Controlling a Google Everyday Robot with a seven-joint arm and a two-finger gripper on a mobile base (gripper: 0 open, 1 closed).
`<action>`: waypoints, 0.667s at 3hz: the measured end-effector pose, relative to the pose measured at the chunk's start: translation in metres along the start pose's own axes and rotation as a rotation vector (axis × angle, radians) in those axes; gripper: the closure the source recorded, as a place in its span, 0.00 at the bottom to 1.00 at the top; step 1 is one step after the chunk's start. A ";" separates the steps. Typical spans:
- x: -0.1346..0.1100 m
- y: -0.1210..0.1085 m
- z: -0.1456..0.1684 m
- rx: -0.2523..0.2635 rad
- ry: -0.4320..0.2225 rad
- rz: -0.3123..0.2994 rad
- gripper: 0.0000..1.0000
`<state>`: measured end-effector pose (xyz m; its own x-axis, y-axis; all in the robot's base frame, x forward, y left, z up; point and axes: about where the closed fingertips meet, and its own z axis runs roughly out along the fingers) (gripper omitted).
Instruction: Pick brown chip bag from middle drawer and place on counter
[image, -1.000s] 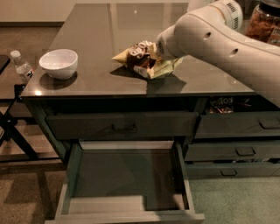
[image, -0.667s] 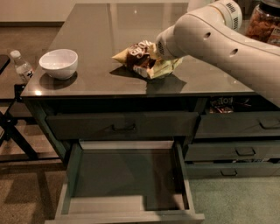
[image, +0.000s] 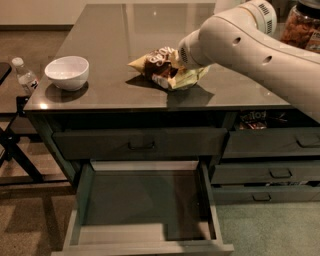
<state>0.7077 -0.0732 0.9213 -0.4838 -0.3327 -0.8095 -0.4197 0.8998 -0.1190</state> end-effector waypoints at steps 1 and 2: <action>0.000 0.000 0.000 0.000 0.000 0.000 0.12; 0.000 0.000 0.000 0.000 0.000 0.000 0.00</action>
Offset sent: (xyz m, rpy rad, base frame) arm 0.0000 0.0000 0.0000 0.0000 0.0000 0.0000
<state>0.7077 -0.0731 0.9213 -0.4838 -0.3328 -0.8095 -0.4198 0.8998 -0.1190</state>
